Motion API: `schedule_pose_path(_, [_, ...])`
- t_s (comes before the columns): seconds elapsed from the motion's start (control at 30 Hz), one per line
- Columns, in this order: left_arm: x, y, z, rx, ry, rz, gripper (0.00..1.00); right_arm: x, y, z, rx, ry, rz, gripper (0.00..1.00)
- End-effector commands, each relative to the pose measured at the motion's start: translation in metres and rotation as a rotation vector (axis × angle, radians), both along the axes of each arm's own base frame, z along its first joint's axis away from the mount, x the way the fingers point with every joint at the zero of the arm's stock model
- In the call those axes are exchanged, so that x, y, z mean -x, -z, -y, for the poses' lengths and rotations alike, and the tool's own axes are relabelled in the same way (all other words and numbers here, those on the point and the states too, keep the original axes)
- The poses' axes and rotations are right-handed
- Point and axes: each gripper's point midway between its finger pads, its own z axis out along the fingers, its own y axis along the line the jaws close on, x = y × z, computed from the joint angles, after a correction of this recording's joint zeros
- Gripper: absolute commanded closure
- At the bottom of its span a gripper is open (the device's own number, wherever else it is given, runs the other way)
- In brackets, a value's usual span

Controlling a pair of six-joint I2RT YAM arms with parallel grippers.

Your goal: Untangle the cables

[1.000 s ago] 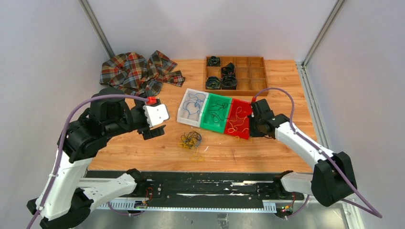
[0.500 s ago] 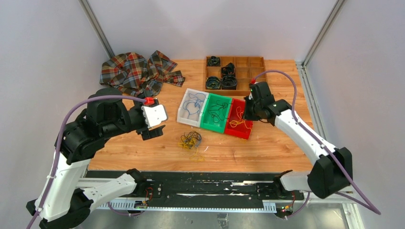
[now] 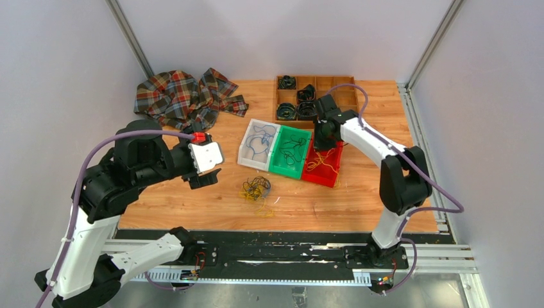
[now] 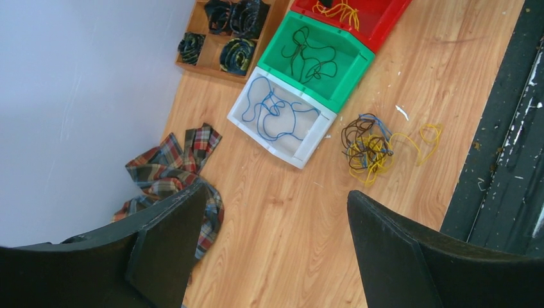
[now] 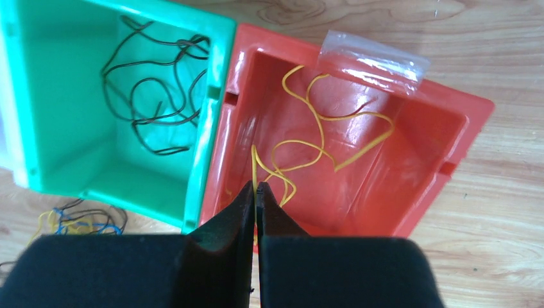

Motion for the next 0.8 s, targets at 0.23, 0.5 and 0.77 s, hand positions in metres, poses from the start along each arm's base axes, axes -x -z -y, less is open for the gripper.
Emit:
schedule_pose_path(0.23, [0.001, -0.002, 0.002, -0.002, 0.021, 0.019, 0.15, 0.0, 0.044, 0.031, 0.184, 0.087, -0.06, 0.99])
schedule_pose_path(0.5, [0.001, -0.005, 0.0, 0.0, 0.016, 0.027, 0.15, 0.002, 0.043, 0.025, 0.193, 0.047, -0.065, 0.87])
schedule_pose_path(0.77, [0.004, -0.003, 0.001, 0.015, 0.013, 0.01, 0.15, 0.016, -0.024, 0.027, 0.118, 0.01, 0.064, 0.5])
